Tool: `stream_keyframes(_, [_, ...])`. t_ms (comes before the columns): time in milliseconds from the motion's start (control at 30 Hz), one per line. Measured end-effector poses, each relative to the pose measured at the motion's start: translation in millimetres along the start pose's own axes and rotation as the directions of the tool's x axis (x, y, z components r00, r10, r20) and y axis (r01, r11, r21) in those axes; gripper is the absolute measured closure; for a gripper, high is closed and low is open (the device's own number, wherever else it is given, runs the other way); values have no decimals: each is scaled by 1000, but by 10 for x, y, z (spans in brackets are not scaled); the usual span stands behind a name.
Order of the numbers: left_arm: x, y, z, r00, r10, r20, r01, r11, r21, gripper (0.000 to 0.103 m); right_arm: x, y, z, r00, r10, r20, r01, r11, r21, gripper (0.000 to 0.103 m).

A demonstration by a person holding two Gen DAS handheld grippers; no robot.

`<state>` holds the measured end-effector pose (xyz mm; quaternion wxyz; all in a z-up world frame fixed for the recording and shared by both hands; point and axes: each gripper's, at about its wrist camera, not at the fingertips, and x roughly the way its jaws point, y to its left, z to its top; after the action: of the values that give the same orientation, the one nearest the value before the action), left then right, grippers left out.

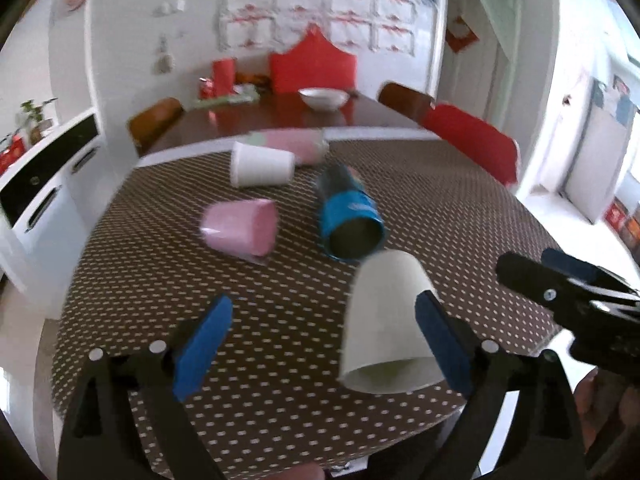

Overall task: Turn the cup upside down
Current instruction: 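Rotate the right gripper to turn the cream cup rim-down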

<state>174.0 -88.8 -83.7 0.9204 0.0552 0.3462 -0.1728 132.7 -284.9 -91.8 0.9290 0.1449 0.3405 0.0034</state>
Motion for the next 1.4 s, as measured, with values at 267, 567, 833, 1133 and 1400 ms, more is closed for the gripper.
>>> stream_keyframes(267, [-410, 438, -142, 986, 132, 98, -124, 989, -81, 8, 316, 206, 50, 980, 93, -178, -86, 995, 46, 6])
stream_keyframes(567, [-719, 762, -290, 971, 189, 145, -168, 975, -145, 8, 508, 287, 55, 956, 82, -281, -58, 994, 90, 6])
stream_keyframes(833, [-729, 855, -277, 966, 212, 147, -186, 968, -169, 8, 731, 329, 82, 925, 66, -374, -30, 994, 102, 6])
stream_keyframes(1133, [-705, 892, -290, 968, 209, 138, -184, 968, -172, 8, 1042, 337, 62, 872, 90, -482, -13, 987, 161, 6])
stream_keyframes(1400, [-685, 886, -310, 969, 208, 131, -185, 968, -170, 8, 1286, 319, 45, 838, 104, -535, -4, 983, 186, 19])
